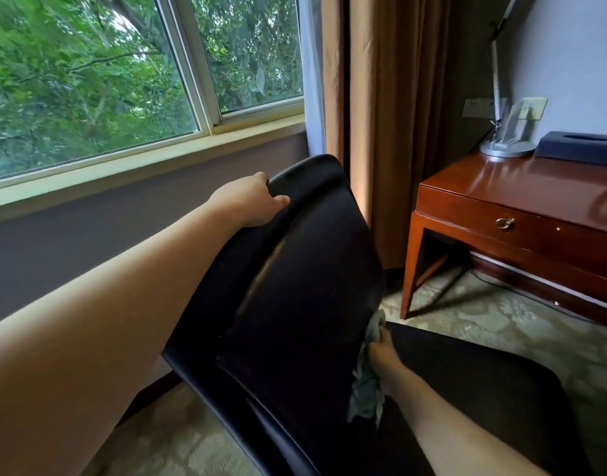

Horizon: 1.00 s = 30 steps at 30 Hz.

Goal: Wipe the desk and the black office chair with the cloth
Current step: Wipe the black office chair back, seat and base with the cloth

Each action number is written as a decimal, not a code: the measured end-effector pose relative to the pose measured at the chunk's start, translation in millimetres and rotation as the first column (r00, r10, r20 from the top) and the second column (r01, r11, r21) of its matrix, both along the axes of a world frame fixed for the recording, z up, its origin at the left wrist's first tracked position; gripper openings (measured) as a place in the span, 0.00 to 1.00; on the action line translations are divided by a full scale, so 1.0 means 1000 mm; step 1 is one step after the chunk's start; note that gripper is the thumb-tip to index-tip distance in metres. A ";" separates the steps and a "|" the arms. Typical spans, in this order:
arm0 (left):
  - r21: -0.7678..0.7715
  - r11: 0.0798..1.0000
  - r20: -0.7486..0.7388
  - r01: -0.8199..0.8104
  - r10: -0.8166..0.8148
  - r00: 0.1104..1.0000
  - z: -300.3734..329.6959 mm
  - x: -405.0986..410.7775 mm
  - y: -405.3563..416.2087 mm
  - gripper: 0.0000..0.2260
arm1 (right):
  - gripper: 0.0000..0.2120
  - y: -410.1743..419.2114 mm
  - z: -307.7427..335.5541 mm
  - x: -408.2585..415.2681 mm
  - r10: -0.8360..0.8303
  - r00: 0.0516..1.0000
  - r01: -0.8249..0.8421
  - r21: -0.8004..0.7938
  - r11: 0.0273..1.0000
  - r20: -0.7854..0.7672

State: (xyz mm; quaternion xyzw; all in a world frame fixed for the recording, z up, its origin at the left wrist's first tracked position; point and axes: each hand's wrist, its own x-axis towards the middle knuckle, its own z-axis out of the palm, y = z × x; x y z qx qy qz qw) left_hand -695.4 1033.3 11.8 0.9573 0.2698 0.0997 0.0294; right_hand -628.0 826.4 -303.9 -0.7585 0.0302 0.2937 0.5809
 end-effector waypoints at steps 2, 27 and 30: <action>-0.001 1.000 0.002 0.005 -0.005 1.000 0.001 -0.002 0.000 0.24 | 0.21 -0.005 -0.002 -0.036 -0.045 0.995 0.054 0.109 0.993 -0.084; 0.035 0.999 -0.014 0.026 -0.026 1.000 0.002 -0.007 -0.006 0.26 | 0.31 -0.002 0.073 -0.075 0.015 0.994 -0.015 -0.003 1.000 0.112; 0.032 0.999 -0.009 0.023 -0.023 1.000 0.002 -0.006 -0.005 0.26 | 0.31 0.014 0.128 -0.072 0.034 0.965 -0.054 0.070 0.996 0.261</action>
